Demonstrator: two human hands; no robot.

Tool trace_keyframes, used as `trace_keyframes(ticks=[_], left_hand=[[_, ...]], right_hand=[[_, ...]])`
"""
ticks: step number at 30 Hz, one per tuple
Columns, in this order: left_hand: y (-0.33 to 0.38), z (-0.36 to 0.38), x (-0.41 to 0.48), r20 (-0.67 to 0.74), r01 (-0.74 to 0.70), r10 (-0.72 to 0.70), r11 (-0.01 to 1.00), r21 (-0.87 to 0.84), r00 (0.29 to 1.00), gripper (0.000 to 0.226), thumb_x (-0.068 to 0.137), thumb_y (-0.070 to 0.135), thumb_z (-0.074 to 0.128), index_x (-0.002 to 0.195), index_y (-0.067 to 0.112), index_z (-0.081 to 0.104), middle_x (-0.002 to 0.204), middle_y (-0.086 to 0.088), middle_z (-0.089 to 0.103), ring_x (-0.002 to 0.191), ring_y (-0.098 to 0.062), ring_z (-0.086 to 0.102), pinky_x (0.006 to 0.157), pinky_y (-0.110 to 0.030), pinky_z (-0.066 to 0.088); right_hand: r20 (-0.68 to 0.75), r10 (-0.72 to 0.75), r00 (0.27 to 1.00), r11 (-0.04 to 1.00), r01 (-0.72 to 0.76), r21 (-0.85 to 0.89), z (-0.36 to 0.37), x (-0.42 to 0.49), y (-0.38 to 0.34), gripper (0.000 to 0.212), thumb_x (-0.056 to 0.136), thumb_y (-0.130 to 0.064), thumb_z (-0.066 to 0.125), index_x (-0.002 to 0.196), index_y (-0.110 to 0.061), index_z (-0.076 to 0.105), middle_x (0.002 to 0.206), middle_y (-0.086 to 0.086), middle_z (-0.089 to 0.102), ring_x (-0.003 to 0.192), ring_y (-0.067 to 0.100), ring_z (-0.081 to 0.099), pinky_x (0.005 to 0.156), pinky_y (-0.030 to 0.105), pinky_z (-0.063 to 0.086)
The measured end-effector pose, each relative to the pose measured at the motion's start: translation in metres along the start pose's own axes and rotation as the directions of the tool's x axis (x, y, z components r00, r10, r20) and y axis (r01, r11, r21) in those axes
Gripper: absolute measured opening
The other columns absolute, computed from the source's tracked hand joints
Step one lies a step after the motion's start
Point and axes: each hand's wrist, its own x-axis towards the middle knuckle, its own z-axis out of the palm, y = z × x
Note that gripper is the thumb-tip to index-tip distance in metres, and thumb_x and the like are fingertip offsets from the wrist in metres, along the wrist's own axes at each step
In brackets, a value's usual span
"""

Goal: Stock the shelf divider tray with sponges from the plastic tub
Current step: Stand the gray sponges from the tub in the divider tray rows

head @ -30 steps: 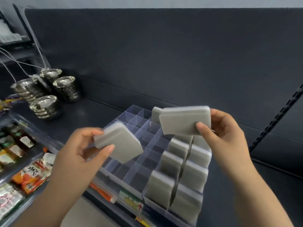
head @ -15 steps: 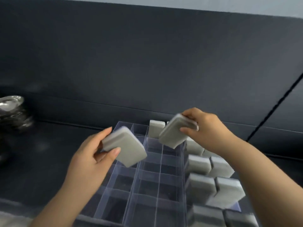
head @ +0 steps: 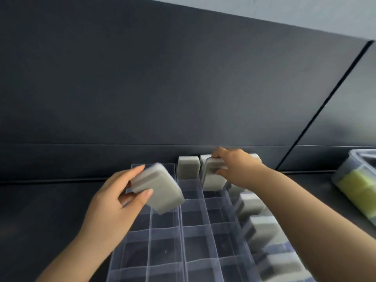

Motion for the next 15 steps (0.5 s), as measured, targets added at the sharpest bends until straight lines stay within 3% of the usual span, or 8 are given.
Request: trace_keyframes(ticks=[2,5,10,15], left_hand=[[-0.003,-0.001,0.001,-0.003,0.014,-0.014,1.000,-0.014,1.000,0.049,0.077,0.011,0.070,0.115,0.038,0.054,0.115,0.015,0.058,0.101,0.005,0.056,0.075,-0.001,0.043],[-0.006,0.001,0.002,-0.015,0.028,-0.029,0.999,-0.029,0.999,0.048,0.077,0.010,0.070,0.114,0.038,0.055,0.114,0.014,0.058,0.100,0.004,0.057,0.074,-0.001,0.042],[-0.010,0.004,0.000,-0.044,0.040,-0.039,0.999,0.001,0.998,0.049,0.077,0.013,0.070,0.118,0.035,0.055,0.115,0.016,0.057,0.100,0.008,0.055,0.074,0.001,0.041],[-0.008,0.015,0.001,-0.071,0.042,-0.043,0.999,-0.010,0.997,0.050,0.077,0.013,0.070,0.112,0.043,0.053,0.115,0.016,0.057,0.100,0.007,0.056,0.075,-0.001,0.043]], right_hand=[[0.030,-0.001,1.000,0.999,0.002,-0.041,0.003,0.003,-0.001,0.040,0.087,-0.036,0.057,0.124,-0.030,0.042,0.117,0.000,0.057,0.100,0.023,0.056,0.049,0.020,0.022],[0.092,-0.031,0.995,0.999,0.034,-0.031,0.009,0.007,0.000,0.044,0.086,-0.032,0.059,0.127,-0.028,0.042,0.121,0.004,0.055,0.102,0.027,0.055,0.069,0.027,0.039],[0.137,-0.109,0.985,0.982,0.128,-0.142,0.018,0.013,0.000,0.041,0.085,-0.029,0.060,0.124,-0.023,0.047,0.125,0.002,0.052,0.110,0.026,0.052,0.085,0.036,0.046],[0.174,-0.164,0.971,0.961,0.197,-0.192,0.025,0.017,-0.001,0.034,0.086,-0.023,0.058,0.118,-0.019,0.052,0.121,0.003,0.055,0.108,0.027,0.054,0.084,0.037,0.047]])
